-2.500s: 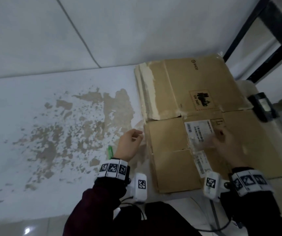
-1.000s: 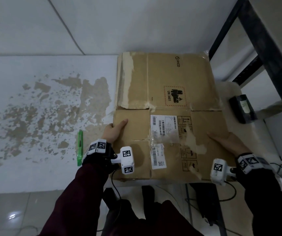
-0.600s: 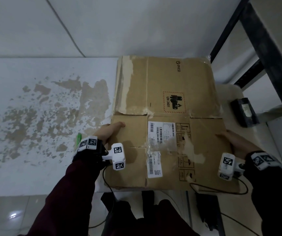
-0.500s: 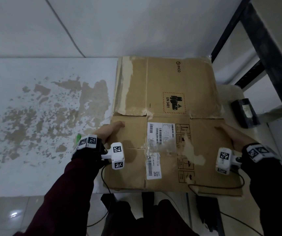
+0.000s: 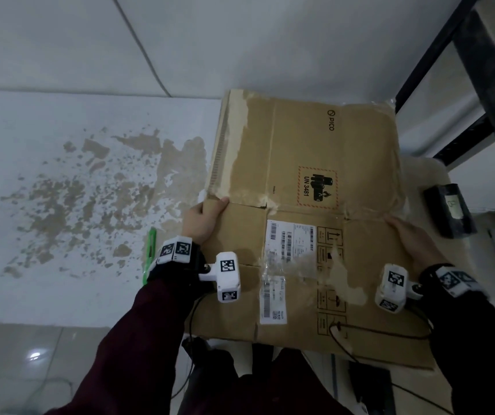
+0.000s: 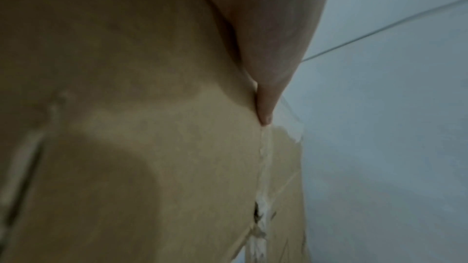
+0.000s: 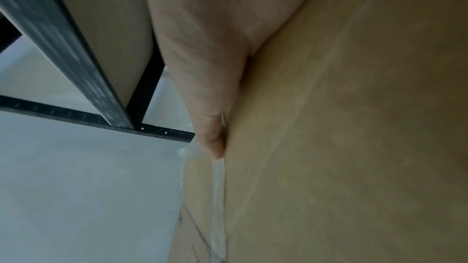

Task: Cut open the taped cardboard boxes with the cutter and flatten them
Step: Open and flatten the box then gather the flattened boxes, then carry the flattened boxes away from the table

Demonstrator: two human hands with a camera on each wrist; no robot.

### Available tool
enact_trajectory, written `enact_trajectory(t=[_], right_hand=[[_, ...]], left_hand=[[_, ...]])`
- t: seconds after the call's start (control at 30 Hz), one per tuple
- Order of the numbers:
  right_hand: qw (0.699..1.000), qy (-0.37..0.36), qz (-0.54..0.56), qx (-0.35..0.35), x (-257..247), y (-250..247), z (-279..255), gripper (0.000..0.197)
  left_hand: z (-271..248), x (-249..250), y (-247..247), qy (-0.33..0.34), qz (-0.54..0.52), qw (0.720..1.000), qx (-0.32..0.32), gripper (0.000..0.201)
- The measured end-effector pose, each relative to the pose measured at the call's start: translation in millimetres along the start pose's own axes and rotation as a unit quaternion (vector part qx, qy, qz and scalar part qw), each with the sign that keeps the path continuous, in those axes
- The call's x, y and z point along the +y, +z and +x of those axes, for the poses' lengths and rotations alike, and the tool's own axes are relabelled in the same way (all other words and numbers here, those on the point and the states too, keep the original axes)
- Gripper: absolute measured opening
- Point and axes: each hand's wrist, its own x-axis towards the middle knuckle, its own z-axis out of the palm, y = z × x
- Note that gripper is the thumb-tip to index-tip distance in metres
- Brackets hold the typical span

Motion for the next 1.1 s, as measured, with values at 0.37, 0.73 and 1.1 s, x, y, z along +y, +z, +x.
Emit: enact_trajectory(t=[0.37, 0.73, 1.1], right_hand=[[0.991, -0.109, 0.077, 0.009, -23.3, 19.9, -85.7, 0.057], [0.969, -0.222, 0.045, -0.096, -99.0, 148.4, -168.7, 0.033], [0.929, -0.294, -0.013, -0.225, -164.5, 383.5, -287.6, 0.02]], left_hand=[[-75.5, -5.3, -70.0, 0.09, -0.043, 0.991, 0.093, 0.037], [-132.7, -41.4, -234.7, 0.094, -0.123, 0.962, 0.223, 0.031], [-148.1, -120.1, -453.8, 0.02, -0.199, 0.923, 0.328, 0.022]])
